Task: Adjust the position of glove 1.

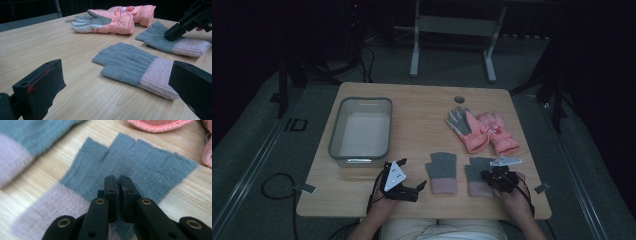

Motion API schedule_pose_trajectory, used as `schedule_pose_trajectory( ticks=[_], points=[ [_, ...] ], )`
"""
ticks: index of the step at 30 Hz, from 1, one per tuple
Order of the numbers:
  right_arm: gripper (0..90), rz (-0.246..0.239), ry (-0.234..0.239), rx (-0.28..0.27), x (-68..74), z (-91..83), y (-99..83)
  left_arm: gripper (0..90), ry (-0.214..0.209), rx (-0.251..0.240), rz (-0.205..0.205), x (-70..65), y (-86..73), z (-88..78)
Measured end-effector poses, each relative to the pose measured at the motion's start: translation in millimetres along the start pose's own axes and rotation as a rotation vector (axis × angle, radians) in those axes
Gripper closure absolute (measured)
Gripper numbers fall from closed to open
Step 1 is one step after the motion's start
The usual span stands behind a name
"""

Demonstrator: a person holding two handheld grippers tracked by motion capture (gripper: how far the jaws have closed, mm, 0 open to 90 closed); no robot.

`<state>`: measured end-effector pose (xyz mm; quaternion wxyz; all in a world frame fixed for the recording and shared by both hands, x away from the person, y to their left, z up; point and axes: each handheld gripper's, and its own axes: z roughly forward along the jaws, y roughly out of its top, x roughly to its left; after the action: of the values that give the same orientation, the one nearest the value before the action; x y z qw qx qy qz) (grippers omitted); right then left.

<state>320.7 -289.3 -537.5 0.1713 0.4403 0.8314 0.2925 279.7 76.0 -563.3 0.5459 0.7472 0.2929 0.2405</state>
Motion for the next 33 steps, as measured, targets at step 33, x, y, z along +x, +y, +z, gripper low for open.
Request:
schedule_pose_trajectory(
  ticks=[33],
  points=[
    [85.5, -0.095, 0.245, -0.070, 75.1, 5.4, 82.9, 0.0, -0.015, -0.004, -0.007, 1.3, -0.2, -0.3]
  ],
)
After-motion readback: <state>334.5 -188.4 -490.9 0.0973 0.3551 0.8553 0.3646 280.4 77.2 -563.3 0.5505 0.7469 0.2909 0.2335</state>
